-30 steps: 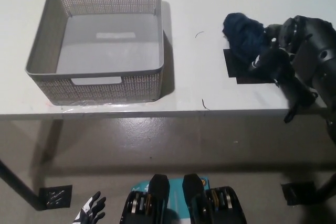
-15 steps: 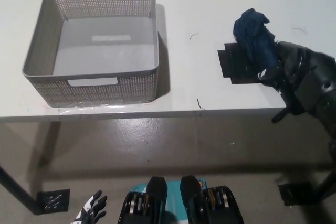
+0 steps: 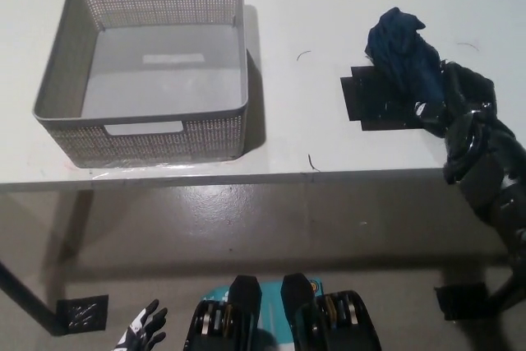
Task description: Use the right hand to pick up a umbrella on the right side and place it into a container on the lft side
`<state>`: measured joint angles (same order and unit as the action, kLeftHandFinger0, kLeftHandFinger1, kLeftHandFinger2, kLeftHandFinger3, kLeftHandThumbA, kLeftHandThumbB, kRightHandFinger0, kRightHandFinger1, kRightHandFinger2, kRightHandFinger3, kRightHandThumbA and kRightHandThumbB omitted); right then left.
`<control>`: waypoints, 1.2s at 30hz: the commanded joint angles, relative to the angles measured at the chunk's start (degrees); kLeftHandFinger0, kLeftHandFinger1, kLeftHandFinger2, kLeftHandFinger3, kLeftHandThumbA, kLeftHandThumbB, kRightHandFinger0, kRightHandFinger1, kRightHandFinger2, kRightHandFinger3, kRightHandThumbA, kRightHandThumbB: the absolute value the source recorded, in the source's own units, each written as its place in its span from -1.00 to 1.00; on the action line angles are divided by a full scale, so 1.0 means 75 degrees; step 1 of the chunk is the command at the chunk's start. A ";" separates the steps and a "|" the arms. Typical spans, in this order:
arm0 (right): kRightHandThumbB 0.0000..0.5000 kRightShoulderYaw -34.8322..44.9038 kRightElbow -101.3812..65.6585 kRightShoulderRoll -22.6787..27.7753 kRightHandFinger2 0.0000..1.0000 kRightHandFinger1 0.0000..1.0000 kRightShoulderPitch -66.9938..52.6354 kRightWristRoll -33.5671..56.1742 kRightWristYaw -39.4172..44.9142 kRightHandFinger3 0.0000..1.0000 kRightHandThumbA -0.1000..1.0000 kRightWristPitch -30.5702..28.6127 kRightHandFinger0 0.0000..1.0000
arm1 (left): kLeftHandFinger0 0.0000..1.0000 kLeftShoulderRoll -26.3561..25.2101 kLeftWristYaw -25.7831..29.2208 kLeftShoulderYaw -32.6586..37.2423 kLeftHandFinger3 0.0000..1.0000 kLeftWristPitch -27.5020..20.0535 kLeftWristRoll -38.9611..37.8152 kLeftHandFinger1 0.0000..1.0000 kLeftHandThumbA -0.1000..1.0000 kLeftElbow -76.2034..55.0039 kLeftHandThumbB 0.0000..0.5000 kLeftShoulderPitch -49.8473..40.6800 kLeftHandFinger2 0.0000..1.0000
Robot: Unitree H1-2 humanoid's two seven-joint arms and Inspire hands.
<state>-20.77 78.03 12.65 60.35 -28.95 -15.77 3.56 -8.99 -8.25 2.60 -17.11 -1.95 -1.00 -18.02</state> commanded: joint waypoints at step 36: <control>-0.27 -0.0544 -0.5173 -0.3003 0.40 -0.58 0.2339 -0.0498 0.1397 0.56 -1.00 0.0890 -1.00 | 1.00 -0.0210 -0.0286 0.0187 1.00 -0.0163 0.0240 1.00 1.00 -0.0290 -0.97 -0.0051 1.00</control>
<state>-24.79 37.28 -7.27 70.15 -30.66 -4.80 8.25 -9.73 -9.81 3.66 -17.14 -0.71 -1.22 -18.25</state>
